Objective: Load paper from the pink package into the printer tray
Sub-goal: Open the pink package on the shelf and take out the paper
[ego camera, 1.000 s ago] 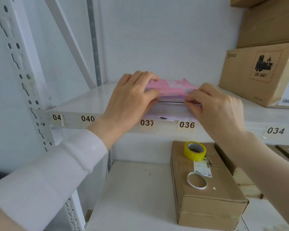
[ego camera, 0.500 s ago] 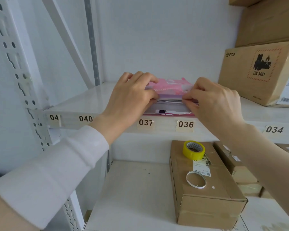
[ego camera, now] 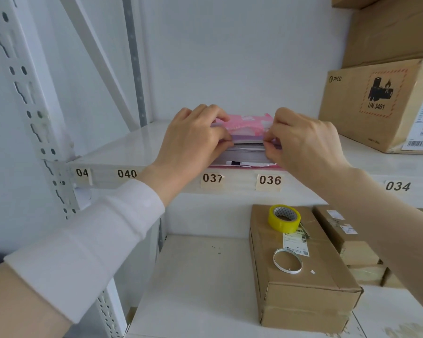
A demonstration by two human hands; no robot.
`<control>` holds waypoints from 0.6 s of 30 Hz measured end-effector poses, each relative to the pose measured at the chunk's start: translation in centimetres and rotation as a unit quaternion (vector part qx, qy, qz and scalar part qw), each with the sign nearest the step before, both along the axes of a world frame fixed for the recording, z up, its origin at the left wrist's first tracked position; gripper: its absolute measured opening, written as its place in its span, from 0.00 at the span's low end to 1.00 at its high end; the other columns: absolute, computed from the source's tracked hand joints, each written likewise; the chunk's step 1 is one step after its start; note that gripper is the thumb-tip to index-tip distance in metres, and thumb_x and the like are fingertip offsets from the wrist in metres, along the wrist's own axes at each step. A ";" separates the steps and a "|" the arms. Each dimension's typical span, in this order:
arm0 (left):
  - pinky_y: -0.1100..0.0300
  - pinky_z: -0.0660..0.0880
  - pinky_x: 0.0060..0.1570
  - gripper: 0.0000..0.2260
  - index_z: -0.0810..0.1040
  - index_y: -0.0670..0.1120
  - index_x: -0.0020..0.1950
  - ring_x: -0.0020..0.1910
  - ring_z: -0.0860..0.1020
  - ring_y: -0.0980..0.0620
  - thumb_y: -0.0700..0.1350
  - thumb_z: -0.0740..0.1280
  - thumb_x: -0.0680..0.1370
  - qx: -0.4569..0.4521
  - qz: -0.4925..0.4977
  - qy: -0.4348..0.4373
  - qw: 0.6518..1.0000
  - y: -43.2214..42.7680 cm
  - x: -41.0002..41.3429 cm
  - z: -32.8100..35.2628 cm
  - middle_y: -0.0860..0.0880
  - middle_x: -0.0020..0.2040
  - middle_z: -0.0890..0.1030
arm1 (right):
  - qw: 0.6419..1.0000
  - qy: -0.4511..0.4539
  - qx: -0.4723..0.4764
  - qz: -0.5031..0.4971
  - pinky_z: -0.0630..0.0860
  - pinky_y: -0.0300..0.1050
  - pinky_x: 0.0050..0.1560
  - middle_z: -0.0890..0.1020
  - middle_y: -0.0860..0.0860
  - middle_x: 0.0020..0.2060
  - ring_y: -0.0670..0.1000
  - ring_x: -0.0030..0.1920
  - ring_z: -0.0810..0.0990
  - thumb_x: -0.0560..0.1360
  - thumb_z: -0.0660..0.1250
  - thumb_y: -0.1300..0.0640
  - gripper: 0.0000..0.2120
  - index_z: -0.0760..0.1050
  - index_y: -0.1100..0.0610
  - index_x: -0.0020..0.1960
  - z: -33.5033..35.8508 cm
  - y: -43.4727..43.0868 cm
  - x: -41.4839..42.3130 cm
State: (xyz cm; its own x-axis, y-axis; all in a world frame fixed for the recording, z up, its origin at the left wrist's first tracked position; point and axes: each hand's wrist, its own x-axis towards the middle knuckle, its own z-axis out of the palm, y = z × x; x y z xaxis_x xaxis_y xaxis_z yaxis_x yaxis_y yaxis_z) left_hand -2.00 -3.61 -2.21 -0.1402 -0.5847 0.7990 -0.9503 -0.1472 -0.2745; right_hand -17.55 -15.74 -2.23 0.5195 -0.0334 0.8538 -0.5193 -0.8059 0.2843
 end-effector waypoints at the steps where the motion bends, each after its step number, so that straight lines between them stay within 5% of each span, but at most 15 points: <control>1: 0.55 0.71 0.40 0.12 0.83 0.45 0.38 0.44 0.80 0.45 0.48 0.63 0.73 -0.001 0.004 -0.019 1.000 -0.1 -0.1 -0.1 0.46 0.47 0.83 | 1.000 -0.002 0.006 0.012 0.58 0.35 0.23 0.76 0.56 0.29 0.59 0.24 0.74 0.62 0.68 0.65 0.05 0.76 0.59 0.28 0.0 -0.1 0.0; 8: 0.55 0.67 0.44 0.09 0.79 0.42 0.34 0.48 0.77 0.48 0.39 0.65 0.74 -0.059 -0.027 -0.117 0.991 0.4 -0.8 -0.3 0.47 0.51 0.83 | 0.995 -0.028 0.006 0.096 0.64 0.38 0.20 0.77 0.54 0.29 0.56 0.26 0.75 0.63 0.68 0.65 0.04 0.78 0.58 0.30 0.1 1.1 -1.5; 13: 0.54 0.72 0.39 0.06 0.80 0.42 0.37 0.44 0.78 0.49 0.39 0.67 0.74 -0.117 -0.091 -0.083 0.986 2.9 -2.2 -1.7 0.46 0.46 0.84 | 0.986 -0.070 -0.034 0.146 0.68 0.45 0.21 0.78 0.54 0.31 0.55 0.31 0.75 0.69 0.67 0.62 0.06 0.77 0.58 0.33 -1.1 2.7 -3.7; 15: 0.53 0.73 0.41 0.07 0.81 0.43 0.39 0.44 0.78 0.50 0.43 0.67 0.75 -0.090 -0.094 -0.024 0.991 3.4 -2.1 -2.5 0.48 0.45 0.83 | 0.986 -0.064 -0.021 0.152 0.70 0.47 0.25 0.79 0.54 0.32 0.56 0.32 0.75 0.71 0.67 0.59 0.07 0.78 0.59 0.34 -2.1 2.6 -4.0; 18: 0.61 0.71 0.48 0.11 0.80 0.44 0.42 0.45 0.75 0.53 0.51 0.65 0.74 -0.082 -0.088 0.177 0.977 4.7 -1.9 -3.1 0.48 0.44 0.79 | 0.977 -0.077 0.099 0.174 0.71 0.45 0.37 0.78 0.53 0.36 0.54 0.38 0.74 0.73 0.66 0.52 0.11 0.78 0.58 0.37 -2.8 2.1 -5.0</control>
State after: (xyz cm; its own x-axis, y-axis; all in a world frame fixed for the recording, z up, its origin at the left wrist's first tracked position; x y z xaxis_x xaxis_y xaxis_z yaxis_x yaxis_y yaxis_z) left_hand -3.94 1.07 -5.35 0.0745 -0.4360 0.8968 -0.9960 0.0124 0.0888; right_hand -22.51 -13.59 -5.01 0.3941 -0.0510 0.9176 -0.2284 -0.9726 0.0440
